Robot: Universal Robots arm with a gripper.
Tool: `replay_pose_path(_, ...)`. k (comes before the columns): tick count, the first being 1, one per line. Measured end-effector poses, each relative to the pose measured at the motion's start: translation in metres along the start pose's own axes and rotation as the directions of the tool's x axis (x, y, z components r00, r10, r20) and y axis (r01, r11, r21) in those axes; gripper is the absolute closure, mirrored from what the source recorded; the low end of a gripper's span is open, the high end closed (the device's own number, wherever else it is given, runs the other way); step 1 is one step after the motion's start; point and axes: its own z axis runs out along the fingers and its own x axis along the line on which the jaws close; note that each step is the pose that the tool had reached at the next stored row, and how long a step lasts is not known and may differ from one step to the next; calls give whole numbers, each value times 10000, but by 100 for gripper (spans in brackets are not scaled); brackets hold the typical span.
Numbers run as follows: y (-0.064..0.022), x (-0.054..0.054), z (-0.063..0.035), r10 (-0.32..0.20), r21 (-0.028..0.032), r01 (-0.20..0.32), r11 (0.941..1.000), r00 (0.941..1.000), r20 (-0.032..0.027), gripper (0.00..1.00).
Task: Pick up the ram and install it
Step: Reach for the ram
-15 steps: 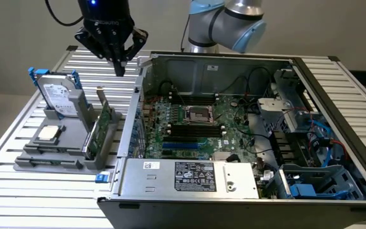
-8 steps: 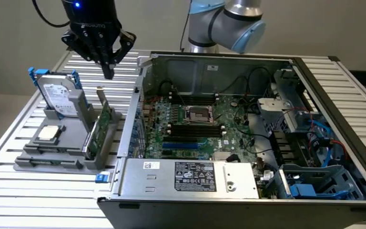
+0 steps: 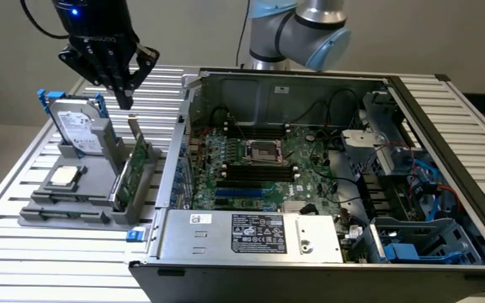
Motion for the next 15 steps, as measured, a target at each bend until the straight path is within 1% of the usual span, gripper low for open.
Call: replay_pose_path(15, -196, 519, 55, 0, 31, 0, 10000, 10000, -25, 89)
